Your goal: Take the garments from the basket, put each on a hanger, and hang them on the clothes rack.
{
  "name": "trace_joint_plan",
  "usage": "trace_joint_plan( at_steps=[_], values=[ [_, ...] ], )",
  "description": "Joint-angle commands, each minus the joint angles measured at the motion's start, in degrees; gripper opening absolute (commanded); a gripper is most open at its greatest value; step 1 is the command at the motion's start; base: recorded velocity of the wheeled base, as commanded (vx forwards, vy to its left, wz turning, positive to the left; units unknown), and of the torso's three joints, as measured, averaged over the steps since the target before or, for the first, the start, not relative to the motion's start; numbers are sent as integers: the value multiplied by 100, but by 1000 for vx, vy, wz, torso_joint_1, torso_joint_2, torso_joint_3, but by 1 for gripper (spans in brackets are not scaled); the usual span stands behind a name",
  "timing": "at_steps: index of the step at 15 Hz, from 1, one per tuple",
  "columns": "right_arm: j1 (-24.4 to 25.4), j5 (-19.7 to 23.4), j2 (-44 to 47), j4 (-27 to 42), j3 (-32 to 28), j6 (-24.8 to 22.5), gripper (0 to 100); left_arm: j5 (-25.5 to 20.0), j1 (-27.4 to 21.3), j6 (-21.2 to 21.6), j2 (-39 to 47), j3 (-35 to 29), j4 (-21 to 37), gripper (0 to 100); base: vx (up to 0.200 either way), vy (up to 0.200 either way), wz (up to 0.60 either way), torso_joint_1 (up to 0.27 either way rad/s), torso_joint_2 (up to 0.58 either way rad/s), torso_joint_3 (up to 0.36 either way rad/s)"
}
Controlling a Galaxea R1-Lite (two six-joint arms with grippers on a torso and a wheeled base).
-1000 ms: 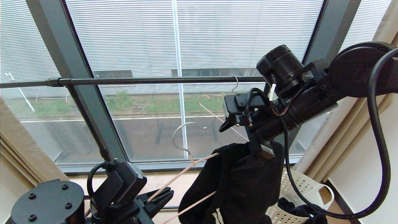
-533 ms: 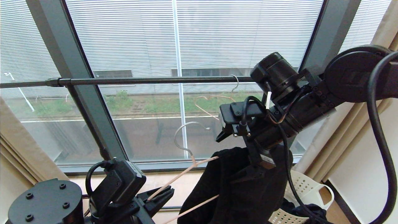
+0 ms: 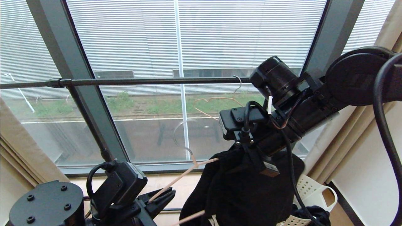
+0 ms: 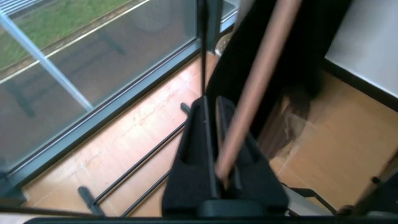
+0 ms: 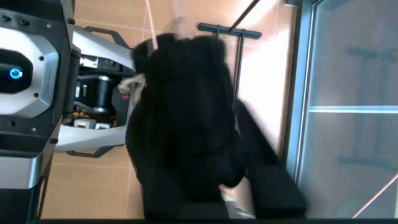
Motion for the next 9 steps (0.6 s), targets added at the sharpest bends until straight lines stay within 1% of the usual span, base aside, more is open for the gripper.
trace_joint_plan(
  at_steps=[1,9],
  values=[
    [18,-8,-46,-16,-2,18,0,-5,11,8,29,1,11,0,0,0,0,0,0,0],
    [18,-8,-125,-33,139,9,0,-5,11,17,117,-8,11,0,0,0,0,0,0,0]
  ],
)
